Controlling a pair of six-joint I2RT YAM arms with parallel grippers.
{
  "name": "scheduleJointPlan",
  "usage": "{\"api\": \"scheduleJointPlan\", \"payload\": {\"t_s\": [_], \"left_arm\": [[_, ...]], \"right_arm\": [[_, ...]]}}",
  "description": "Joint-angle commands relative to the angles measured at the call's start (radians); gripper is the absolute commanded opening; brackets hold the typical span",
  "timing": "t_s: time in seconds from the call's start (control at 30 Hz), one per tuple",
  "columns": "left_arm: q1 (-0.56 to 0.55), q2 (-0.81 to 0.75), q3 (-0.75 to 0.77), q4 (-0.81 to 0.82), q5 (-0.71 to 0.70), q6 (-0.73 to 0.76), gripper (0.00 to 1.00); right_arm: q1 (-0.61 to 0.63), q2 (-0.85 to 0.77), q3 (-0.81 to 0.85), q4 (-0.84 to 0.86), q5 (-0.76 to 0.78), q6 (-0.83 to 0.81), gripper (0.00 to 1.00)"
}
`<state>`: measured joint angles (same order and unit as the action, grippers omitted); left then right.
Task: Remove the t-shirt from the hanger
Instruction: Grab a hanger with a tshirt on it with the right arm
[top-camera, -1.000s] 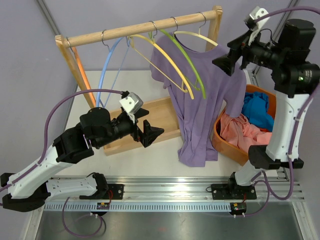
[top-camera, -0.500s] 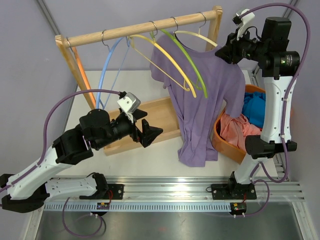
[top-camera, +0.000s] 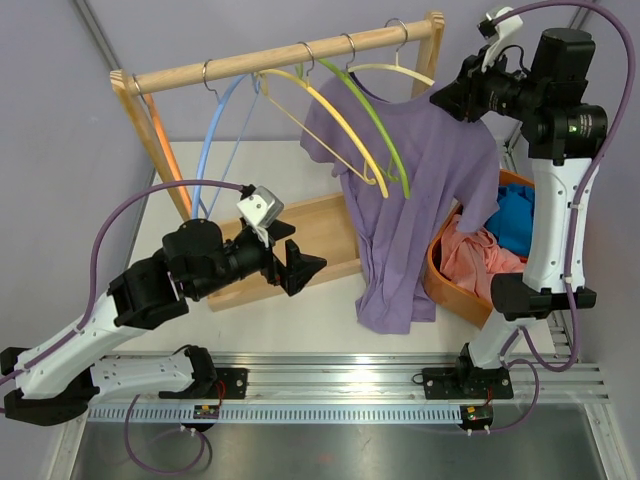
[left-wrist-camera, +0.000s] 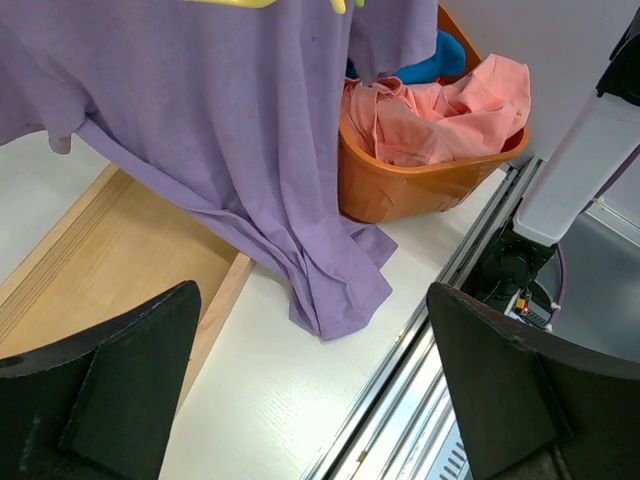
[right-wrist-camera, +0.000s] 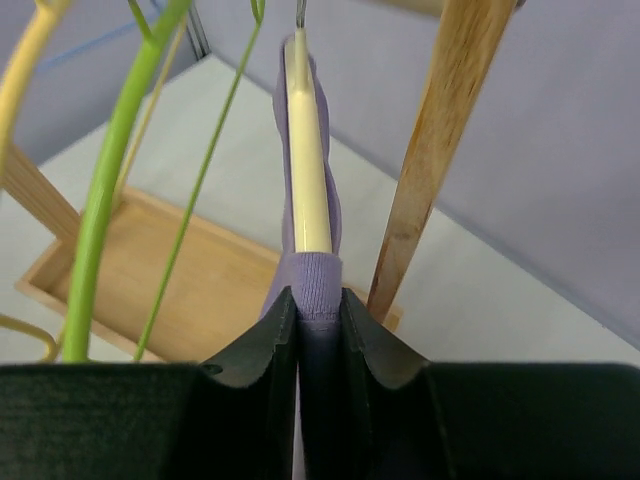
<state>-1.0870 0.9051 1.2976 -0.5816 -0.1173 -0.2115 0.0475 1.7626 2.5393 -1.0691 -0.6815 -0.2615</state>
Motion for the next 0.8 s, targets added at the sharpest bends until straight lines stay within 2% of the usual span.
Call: {"api": "scheduleJointPlan", "payload": {"t_s": [0.0, 0.1, 0.37, 0.47, 0.77], "left_arm": [[0.001, -0.012, -0.014, 0.049, -0.015, -0.019, 0.99], [0.001, -0.021, -0.026, 0.057, -0.018, -0.026, 0.99], [0.001, -0.041, -0.043, 0.058, -0.027, -0.025, 0.99], [0.001, -0.037, -0.038, 0.054, -0.027, -0.023, 0.99], [0.001, -0.035, -0.043, 0.054, -0.039, -0.019, 0.99]], "right_arm": [[0.000, -0.072, 0.049, 0.263, 0.017, 0.154, 0.00], [0.002, -0.141, -0.069, 0.421, 0.026, 0.221, 0.00], [0.002, -0.245, -0.250, 0.567, 0.025, 0.246, 0.00], [0.000, -0.250, -0.237, 0.531, 0.036, 0.231, 0.00], [-0.020, -0.454, -0.496, 0.457, 0.013, 0.145, 0.00]]}}
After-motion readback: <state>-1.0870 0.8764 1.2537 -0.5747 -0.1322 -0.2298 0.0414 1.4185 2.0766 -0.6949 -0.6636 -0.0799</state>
